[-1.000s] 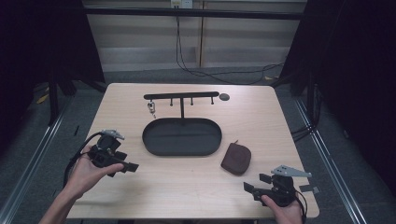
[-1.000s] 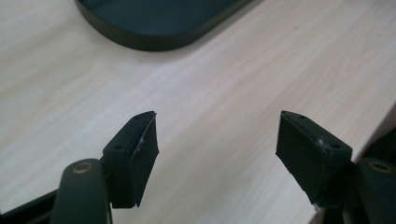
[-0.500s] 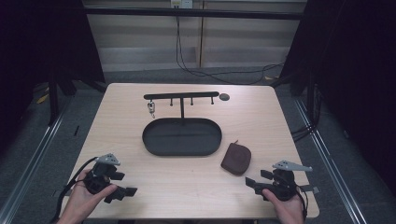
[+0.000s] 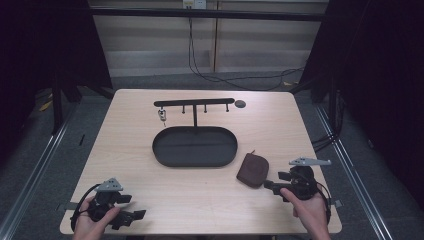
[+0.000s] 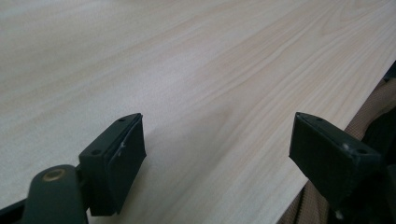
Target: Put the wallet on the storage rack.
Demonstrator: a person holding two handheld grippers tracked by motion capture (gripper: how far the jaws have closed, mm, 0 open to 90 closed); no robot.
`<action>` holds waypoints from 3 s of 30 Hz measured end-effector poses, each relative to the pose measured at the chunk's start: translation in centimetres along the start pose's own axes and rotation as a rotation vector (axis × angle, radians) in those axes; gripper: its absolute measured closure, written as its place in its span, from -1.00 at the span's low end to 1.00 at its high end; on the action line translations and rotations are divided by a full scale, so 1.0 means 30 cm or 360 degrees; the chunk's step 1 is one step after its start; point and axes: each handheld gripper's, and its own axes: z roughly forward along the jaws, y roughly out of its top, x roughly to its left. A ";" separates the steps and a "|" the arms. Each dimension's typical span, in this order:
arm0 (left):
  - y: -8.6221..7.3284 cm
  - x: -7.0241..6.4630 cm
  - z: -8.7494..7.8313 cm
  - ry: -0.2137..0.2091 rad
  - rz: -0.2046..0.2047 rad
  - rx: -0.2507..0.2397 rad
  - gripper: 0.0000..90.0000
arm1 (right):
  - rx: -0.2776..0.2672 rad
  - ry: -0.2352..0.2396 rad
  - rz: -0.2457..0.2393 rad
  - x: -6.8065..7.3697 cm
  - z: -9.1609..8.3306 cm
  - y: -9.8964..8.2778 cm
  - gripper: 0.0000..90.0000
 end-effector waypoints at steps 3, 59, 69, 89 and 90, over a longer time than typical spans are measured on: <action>0.003 -0.003 -0.001 0.0000 0.0049 -0.0016 -0.60 | 0.0078 0.0063 0.0030 -0.004 0.035 0.029 -0.32; 0.010 0.006 0.013 -0.0082 0.0073 -0.0011 -0.54 | 0.1071 -0.0067 0.0125 -0.103 0.372 0.319 -0.34; 0.010 0.008 0.010 -0.0080 0.0073 -0.0009 -0.54 | 0.1041 -0.0142 0.0119 -0.097 0.330 0.348 0.16; 0.013 -0.006 0.006 -0.0012 0.0144 -0.0017 -0.54 | 0.0901 -0.0173 0.0013 -0.023 0.217 0.436 0.74; 0.012 -0.003 0.006 -0.0021 0.0141 -0.0023 -0.54 | 0.0897 -0.0175 0.0012 -0.019 0.212 0.439 0.75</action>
